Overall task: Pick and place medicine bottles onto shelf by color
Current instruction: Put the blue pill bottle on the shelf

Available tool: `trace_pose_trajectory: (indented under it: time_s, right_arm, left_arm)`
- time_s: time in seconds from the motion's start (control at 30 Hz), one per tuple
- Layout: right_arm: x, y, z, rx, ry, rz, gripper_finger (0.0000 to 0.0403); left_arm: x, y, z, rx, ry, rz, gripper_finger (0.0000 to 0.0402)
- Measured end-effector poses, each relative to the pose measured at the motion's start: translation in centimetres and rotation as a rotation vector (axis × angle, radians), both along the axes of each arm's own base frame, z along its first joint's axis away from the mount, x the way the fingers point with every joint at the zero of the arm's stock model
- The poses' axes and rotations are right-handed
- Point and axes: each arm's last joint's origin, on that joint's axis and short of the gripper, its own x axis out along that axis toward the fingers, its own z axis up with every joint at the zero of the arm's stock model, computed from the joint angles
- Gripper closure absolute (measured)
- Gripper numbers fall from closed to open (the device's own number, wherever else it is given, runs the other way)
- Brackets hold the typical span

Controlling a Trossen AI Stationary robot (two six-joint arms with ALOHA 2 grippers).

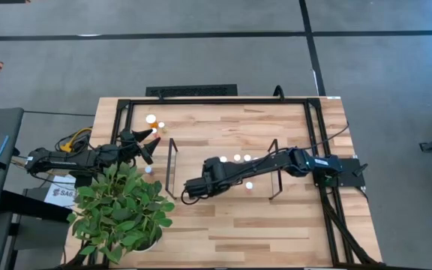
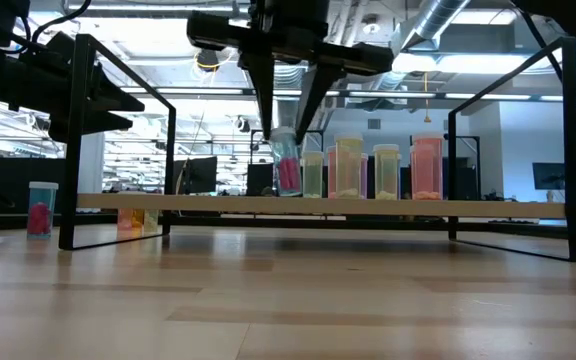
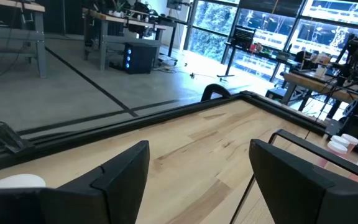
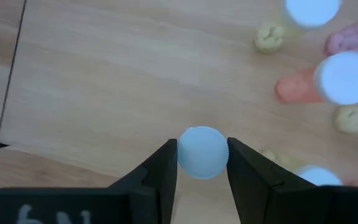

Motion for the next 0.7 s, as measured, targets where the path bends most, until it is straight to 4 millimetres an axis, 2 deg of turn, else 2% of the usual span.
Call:
trace_pose_trajectory:
  time_s: [0.7]
  right_arm:
    - [0.14, -0.27, 0.06, -0.009, -0.009, 0.003, 0.0251]
  left_arm:
    - [0.00, 0.00, 0.01, 0.000, 0.000, 0.000, 0.0137]
